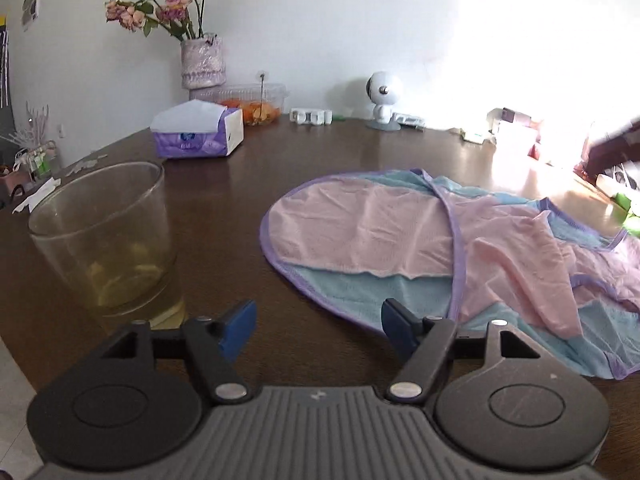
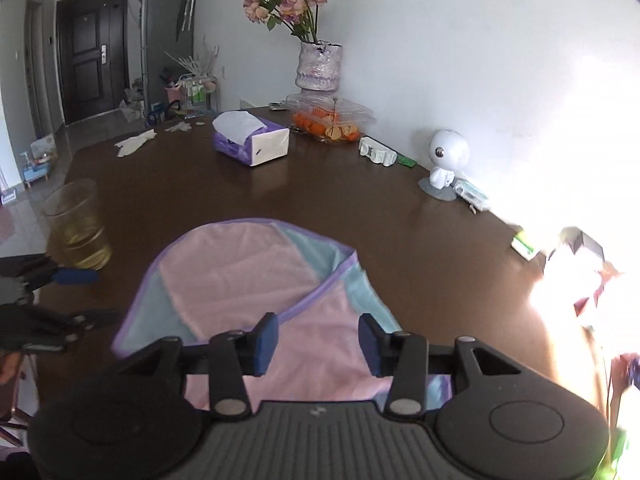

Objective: Fold clothes

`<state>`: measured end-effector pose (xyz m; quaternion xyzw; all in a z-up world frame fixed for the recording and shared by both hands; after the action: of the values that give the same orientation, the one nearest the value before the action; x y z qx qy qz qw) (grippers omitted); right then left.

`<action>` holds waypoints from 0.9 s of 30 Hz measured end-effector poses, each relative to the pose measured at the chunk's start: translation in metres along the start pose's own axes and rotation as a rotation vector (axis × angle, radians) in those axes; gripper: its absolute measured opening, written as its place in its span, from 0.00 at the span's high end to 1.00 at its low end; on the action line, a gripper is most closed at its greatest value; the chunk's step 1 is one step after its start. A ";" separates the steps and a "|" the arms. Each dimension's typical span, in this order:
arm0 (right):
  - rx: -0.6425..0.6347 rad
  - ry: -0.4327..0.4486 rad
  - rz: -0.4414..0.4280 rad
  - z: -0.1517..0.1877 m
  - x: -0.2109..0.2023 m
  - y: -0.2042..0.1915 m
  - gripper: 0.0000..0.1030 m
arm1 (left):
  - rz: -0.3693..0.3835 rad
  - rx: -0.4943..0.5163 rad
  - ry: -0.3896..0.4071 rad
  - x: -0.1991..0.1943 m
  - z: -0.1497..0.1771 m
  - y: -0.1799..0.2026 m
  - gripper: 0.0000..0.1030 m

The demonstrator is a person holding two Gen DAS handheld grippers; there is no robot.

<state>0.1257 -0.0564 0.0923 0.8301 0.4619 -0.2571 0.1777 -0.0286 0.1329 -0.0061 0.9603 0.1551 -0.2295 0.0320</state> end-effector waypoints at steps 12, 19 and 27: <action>0.237 -0.086 0.140 0.155 -0.063 -0.047 0.58 | 0.020 0.057 -0.089 0.062 -0.004 -0.006 0.64; 0.341 -0.054 0.218 0.191 -0.091 -0.033 0.58 | -0.087 0.141 -0.056 0.063 -0.004 -0.016 0.64; 0.380 0.061 0.196 0.170 -0.114 -0.041 0.54 | 0.242 0.130 -0.002 -0.004 -0.009 0.020 0.38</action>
<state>-0.0044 -0.2036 0.0202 0.8970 0.3273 -0.2957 0.0281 -0.0216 0.1141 0.0030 0.9719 0.0230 -0.2342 -0.0028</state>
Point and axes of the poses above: each gripper's, at about its wrist camera, not at the fingertips, and x roughly the way its jaws point, y to its right, z to its underside, the point moved 8 cm from there along x, roughly the way its jaws point, and after that the axes turned 7 degrees about y, right-handed, at the moved point
